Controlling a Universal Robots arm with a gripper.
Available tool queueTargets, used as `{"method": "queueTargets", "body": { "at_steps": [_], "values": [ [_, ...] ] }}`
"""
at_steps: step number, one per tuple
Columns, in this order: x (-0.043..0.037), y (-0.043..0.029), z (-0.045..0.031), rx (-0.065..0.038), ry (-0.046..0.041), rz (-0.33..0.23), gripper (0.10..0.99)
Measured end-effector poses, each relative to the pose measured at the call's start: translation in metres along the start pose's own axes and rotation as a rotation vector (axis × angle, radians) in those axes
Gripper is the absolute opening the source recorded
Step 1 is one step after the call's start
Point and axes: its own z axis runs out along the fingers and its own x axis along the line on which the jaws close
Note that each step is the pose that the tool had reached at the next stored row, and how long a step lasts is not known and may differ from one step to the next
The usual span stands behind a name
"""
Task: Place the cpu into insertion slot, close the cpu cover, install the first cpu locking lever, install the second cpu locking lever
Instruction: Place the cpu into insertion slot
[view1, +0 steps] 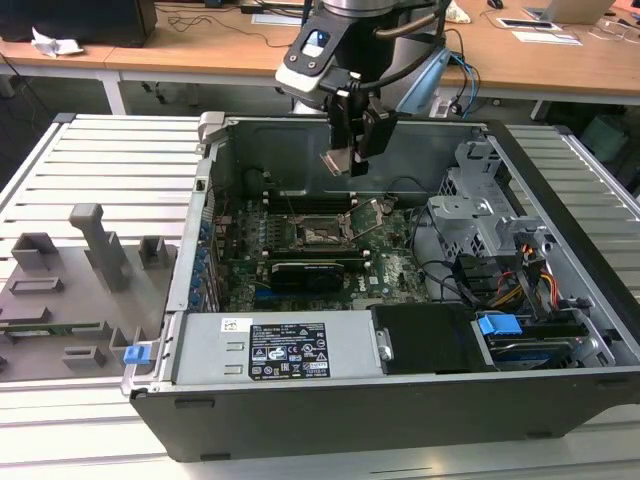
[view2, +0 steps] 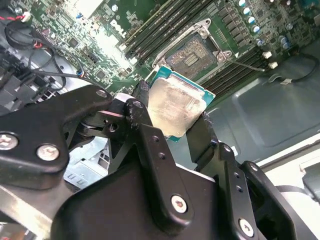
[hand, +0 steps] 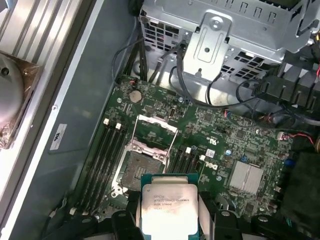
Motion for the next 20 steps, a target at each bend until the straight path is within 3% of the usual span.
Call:
{"method": "queueTargets", "body": {
  "at_steps": [20],
  "values": [
    [0.0000,-0.0003,0.0029,-0.004,-0.0191,0.223,0.541]
  ]
}}
